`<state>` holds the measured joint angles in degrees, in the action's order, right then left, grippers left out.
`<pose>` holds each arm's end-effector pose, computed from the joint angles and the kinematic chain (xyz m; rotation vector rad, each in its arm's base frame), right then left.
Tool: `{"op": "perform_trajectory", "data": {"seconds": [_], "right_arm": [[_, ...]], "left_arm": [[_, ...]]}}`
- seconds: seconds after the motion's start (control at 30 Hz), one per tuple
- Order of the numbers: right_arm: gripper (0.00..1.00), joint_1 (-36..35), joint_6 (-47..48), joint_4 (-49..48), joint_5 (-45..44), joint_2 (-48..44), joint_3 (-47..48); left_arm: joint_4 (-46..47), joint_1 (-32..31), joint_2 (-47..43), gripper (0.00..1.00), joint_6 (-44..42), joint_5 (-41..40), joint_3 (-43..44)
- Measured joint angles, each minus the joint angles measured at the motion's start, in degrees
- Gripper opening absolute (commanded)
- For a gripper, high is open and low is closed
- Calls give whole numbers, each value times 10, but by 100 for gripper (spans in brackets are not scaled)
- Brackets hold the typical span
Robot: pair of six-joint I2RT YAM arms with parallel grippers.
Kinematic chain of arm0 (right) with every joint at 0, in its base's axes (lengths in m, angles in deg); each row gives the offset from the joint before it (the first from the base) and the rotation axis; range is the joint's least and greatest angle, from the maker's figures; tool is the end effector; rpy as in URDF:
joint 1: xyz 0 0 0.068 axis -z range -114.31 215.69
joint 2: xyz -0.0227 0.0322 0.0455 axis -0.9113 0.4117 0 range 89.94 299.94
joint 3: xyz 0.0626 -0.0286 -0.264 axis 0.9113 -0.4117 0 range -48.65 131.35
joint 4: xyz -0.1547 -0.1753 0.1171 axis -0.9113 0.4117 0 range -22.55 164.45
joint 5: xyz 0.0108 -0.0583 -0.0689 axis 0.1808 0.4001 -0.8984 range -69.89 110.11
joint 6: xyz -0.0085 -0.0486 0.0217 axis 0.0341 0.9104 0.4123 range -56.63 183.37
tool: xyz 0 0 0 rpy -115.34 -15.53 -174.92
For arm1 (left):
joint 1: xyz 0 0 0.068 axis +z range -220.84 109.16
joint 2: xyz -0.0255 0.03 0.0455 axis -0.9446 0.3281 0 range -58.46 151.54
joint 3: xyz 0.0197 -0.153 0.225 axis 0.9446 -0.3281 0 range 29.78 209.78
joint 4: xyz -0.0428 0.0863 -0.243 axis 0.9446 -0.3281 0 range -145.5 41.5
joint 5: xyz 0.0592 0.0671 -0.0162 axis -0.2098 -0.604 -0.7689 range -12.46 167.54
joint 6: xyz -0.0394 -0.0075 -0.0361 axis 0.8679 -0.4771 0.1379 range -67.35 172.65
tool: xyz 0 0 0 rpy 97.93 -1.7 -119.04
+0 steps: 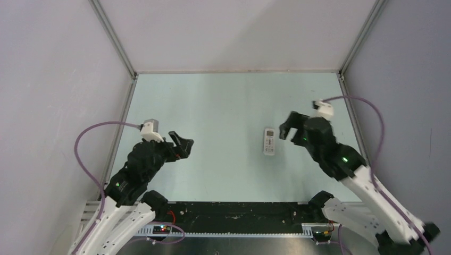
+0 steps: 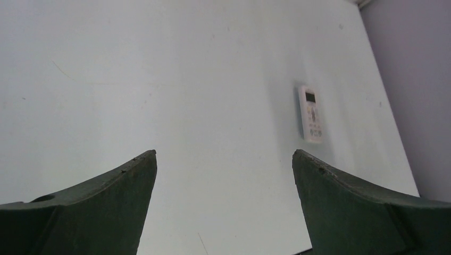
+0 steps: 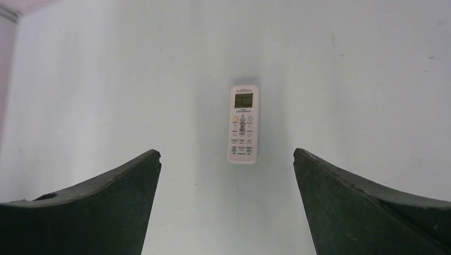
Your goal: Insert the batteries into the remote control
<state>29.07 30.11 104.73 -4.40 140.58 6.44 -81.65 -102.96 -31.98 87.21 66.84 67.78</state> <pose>0.1546 0.0965 0.3388 0.1855 2.0906 0.2795 0.0992 -0.0545 0.2987 -0.1686 1.9803 -0.5852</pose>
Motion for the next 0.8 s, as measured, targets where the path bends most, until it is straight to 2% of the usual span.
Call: {"op": "perform_trajectory", "data": {"seconds": [0.17, 0.3, 0.5, 0.8], "right_arm": [[99, 8, -9, 53, -57, -179, 0], [99, 13, -17, 90, -100, -275, 11], [99, 13, -33, 143, -137, -316, 31], [100, 13, -61, 209, -157, -320, 35]], "left_arm": [[-6, 0, -30, 100, -5, -53, 31], [-6, 0, -34, 100, -16, -85, 52], [-10, 0, -37, 100, -16, -113, 56], [-22, 0, -37, 100, -14, -116, 56]]}}
